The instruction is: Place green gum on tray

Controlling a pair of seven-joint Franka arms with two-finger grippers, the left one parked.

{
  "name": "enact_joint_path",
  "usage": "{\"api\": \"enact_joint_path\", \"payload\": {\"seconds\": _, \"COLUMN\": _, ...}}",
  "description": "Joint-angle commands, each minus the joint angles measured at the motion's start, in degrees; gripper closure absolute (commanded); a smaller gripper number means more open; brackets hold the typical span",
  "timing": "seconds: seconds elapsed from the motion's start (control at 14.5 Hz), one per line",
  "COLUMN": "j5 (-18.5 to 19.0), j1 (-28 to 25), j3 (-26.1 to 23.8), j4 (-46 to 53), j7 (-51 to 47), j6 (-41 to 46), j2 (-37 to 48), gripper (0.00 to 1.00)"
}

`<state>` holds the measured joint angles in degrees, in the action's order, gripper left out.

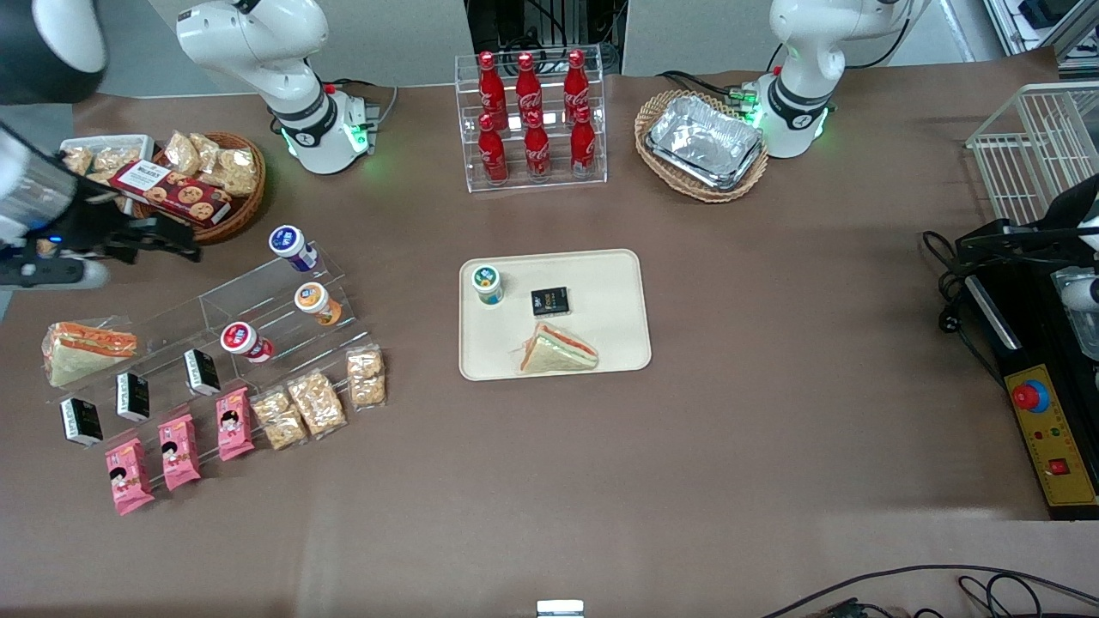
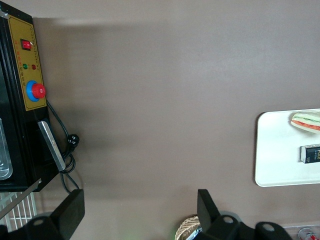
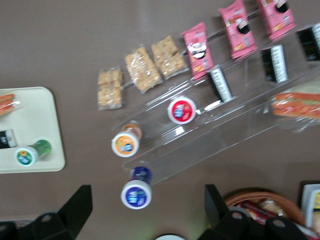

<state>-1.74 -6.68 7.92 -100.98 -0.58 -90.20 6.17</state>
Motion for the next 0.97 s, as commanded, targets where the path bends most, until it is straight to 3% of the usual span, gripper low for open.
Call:
{"api": "enact_joint_path", "payload": {"seconds": 0.0, "j5": 3.1, "j1": 2.9, "j3": -0.1, "j4": 3.6, "j7": 5.8, "j6": 2.4, "j2": -1.1, "gripper": 0.0}}
{"api": "enact_joint_path", "payload": {"seconds": 0.41, "j5": 3.8, "j1": 4.8, "j3": -0.1, "j4": 6.1, "j7": 6.1, "j6": 4.0, "j2": -4.8, "gripper": 0.0}}
{"api": "enact_joint_path", "payload": {"seconds": 0.9, "j5": 2.2, "j1": 4.7, "j3": -0.3, "j4": 7.8, "j7": 5.3, "j6": 3.4, "j2": -9.2, "gripper": 0.0}}
